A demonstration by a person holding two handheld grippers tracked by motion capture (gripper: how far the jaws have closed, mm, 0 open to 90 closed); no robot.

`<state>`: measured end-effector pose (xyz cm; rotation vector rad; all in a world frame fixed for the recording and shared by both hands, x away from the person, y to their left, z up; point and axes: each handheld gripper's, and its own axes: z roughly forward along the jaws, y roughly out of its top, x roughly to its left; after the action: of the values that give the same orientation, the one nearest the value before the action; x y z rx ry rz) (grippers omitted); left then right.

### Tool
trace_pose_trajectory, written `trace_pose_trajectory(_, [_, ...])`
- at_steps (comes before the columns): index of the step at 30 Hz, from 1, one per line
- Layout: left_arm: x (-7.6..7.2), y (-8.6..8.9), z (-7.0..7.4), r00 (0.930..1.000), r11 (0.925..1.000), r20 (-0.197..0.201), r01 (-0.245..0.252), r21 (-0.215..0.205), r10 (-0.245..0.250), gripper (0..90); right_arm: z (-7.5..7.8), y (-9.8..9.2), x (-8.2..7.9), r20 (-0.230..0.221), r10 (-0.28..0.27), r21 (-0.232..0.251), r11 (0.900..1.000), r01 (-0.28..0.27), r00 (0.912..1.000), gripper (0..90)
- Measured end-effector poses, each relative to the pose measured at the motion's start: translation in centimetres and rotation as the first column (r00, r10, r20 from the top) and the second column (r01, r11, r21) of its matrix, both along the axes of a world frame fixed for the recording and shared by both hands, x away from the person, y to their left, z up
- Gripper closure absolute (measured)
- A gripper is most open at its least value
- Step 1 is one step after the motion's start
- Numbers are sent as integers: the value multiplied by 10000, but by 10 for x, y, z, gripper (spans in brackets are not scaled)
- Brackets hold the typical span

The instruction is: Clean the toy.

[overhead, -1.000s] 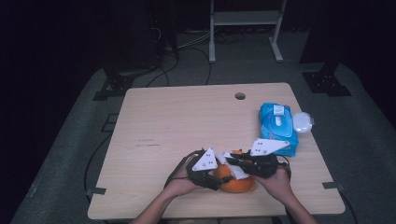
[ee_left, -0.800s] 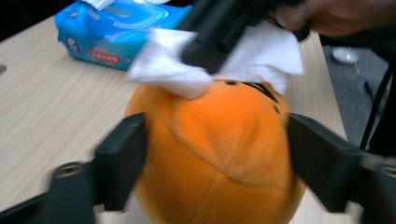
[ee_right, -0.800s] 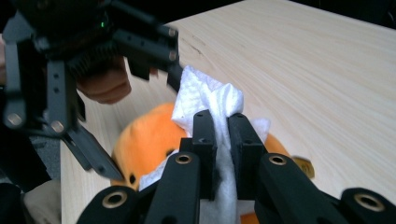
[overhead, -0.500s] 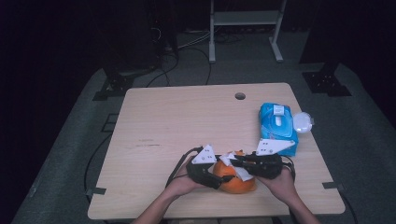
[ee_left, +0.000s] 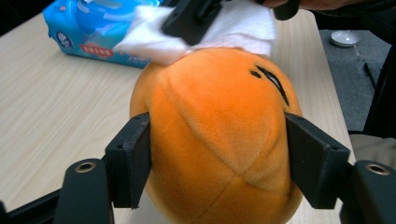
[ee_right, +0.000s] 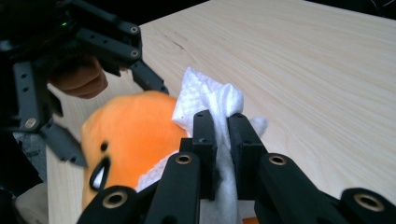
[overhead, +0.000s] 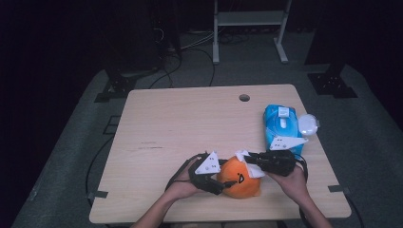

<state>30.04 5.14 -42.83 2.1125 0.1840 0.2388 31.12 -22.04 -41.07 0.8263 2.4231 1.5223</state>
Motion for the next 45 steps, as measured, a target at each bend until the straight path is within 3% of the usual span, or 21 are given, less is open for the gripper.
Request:
trace_pose_trajectory(4, [4,4,-4,9997,9998,-195,-176,89,177,268,2,9,-5,240,121,-211,9997,-116,9996,816])
trace_pose_trajectory(7, [8,9,-6,9988,9995,-413,-243,193,251,260,5,24,-12,402,545,-223,9983,-536,9977,815])
trace_pose_trajectory(9, [11,13,-7,9972,9997,-734,-162,161,173,244,6,31,-16,543,791,-325,9965,-774,9954,813])
trace_pose_trajectory(10, [12,14,-7,9958,9998,-904,-98,144,110,191,6,36,-17,604,891,-349,9956,-871,9942,814])
trace_pose_trajectory(12, [14,17,-4,9913,10000,-1312,71,-11,-72,170,5,37,-16,542,899,-324,9956,-882,9945,814])
trace_pose_trajectory(15, [15,17,4,9866,9963,-1631,-51,-862,-91,156,3,41,-16,519,969,-291,9950,-955,9939,815])
trace_pose_trajectory(20, [14,14,0,9915,9994,-1300,-32,-337,-12,242,4,45,-18,644,1063,-510,9934,-1031,9922,814])
trace_pose_trajectory(23, [14,17,-2,9915,9994,-1298,-112,-322,69,254,3,33,-12,531,726,-538,9961,-697,9959,815])
trace_pose_trajectory(28, [16,21,-4,9898,9993,-1418,-211,-295,167,261,-6,7,-2,-150,193,-145,9997,-196,9997,815])
trace_pose_trajectory(30, [17,22,-5,9892,9992,-1456,-205,-329,155,261,-7,2,-2,-211,94,-176,9998,-98,9997,815])
trace_pose_trajectory(32, [18,22,-4,9863,9984,-1642,-258,-499,173,247,-7,2,-3,-191,110,-196,9997,-114,9998,815])
trace_pose_trajectory(35, [22,21,0,9739,9952,-2262,-415,-884,205,203,-7,8,-6,-80,257,-256,9993,-259,9996,814])
trace_pose_trajectory(37, [24,20,1,9711,9939,-2374,-484,-989,237,234,-5,14,-9,-80,589,-156,9981,-591,9982,814])
trace_pose_trajectory(41, [20,16,0,9792,9968,-2021,-328,-728,175,272,-1,20,-10,-89,899,-60,9959,-900,9959,815])
trace_pose_trajectory(45, [14,13,1,9867,9988,-1625,-173,-461,95,287,1,28,-2,65,749,-298,9968,-747,9972,816])
